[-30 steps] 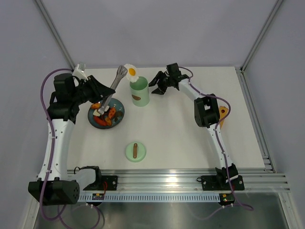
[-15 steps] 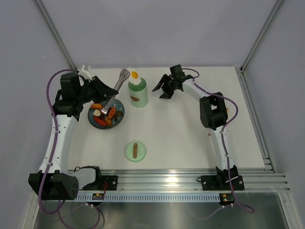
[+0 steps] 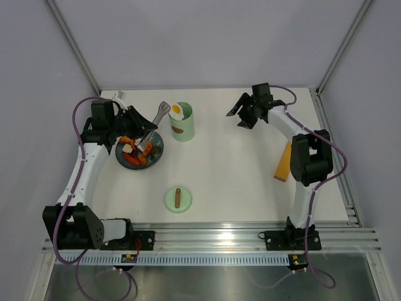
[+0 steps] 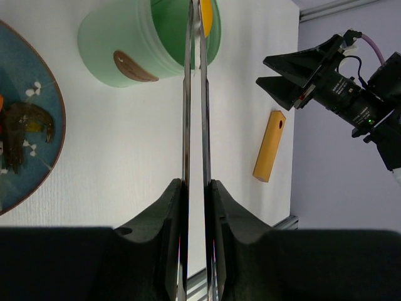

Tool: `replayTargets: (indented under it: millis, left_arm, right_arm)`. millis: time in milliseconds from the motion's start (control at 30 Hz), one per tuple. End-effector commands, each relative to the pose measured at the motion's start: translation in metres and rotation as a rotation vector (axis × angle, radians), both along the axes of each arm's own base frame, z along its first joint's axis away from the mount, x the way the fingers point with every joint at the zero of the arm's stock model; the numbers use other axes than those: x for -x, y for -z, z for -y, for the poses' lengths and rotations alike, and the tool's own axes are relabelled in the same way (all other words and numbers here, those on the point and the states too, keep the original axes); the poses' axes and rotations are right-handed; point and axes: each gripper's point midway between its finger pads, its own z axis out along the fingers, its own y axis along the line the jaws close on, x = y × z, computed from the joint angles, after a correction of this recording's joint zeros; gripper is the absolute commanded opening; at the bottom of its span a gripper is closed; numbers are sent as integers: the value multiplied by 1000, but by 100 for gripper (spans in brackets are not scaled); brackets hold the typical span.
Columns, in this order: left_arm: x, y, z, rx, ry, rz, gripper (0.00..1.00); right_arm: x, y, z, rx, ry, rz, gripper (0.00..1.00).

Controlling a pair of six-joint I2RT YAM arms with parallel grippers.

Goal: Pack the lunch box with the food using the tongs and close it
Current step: Place the fake food in the packing box.

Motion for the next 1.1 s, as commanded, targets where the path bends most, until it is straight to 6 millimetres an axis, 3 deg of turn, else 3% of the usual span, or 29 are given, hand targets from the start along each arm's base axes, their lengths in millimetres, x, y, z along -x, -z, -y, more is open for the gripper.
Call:
replayTargets:
  millis: [0,33,267,300,333,400,467,733,867,1000,1033,1067]
  left_arm:
    - [-14,-9,4,16,15,84,0]
    - [-11,-7,13,16,40,80,0]
    - [-12,1,18,-7,50,61,0]
    - [-13,1,18,-9,52,61,3]
    - [-14,2,19,-9,55,57,15]
    - [-15,2,20,-9,58,55,19]
    - [-15,1,20,-15,54,60,33]
    - [-9,-14,24,-30,77,93,54]
    - [-3,-28,22,-48,79,130,44]
    - [7,-55,21,-62,86,198,26]
    - [10,-58,17,-78,72,198,11]
    - [11,-65,15,-91,59,217,7]
  right_arm:
    - [5,-5,-4,6,-31,38,74]
    - [6,-5,-5,2,-36,37,74]
    - [6,-6,-4,14,-40,42,76]
    - [6,-6,-4,16,-42,41,76]
    - [6,-8,-3,17,-42,45,76]
    - [7,-7,-3,19,-43,41,77]
    - [8,-6,-4,19,-47,42,77]
    - [7,-11,-5,17,-57,49,77]
    - [6,-13,-4,24,-57,54,77]
    - [8,-15,-3,31,-64,60,76]
    - [9,-16,-4,29,-70,62,75]
    - [10,-16,-4,25,-73,65,75]
